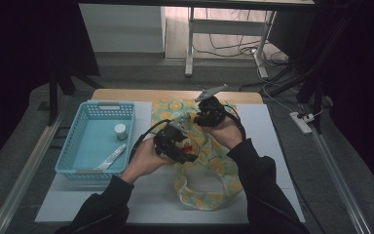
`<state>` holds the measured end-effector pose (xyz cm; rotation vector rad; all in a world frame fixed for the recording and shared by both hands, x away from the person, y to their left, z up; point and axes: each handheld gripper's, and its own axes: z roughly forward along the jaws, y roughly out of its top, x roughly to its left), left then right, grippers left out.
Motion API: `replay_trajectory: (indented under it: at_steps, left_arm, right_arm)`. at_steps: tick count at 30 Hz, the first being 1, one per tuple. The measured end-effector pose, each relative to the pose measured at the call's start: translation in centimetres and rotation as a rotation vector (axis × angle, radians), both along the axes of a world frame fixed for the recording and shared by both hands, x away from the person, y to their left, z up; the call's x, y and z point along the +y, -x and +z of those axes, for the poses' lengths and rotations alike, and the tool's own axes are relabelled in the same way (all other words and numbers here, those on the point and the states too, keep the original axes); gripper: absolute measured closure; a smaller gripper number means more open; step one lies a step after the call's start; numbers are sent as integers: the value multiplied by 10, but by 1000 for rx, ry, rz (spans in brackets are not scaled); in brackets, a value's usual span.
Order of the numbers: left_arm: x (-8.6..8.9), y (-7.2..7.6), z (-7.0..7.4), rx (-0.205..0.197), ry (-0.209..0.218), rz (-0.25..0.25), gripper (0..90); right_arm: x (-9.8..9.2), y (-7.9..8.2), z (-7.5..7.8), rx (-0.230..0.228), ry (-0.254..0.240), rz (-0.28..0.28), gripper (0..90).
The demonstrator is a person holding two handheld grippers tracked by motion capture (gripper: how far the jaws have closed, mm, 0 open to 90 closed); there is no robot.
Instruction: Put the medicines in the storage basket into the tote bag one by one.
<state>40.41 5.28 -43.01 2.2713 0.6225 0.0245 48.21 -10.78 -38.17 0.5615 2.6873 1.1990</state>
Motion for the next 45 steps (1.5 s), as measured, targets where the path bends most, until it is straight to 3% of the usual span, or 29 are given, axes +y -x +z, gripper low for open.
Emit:
replay_trajectory:
  at_steps: [3,9,14,19,28,34,38,41,45]
  left_arm:
    - [-1,-1,-1,6,23,-15,199]
    - [-6,-2,-2,2,28,-25,199]
    - [-10,-9,-9,-51,-51,47,200]
    - [-5,-19,-17,-83,-74,126,200]
    - [-3,-35,-30,-116,-102,222,200]
    - [-6,-43,-36,-104,-94,195,200]
    - [-11,-48,-42,-126,-137,213,200]
    - [-11,-54,-47,-121,-131,229,200]
    - [-16,-61,-52,-128,-157,243,200]
  right_arm:
    - [-1,-1,-1,-1,0,-1,890]
    - [-2,-1,-1,5,-6,-7,890]
    - [0,0,-2,2,-4,-2,890]
    - [0,-1,-5,5,2,-8,890]
    - [-1,-4,-12,27,9,-22,890]
    - [-3,-6,-15,33,10,-35,891]
    - [-6,-9,-18,41,9,-48,890]
    - [-7,-11,-22,49,15,-59,890]
    - [-10,-14,-27,60,16,-70,890]
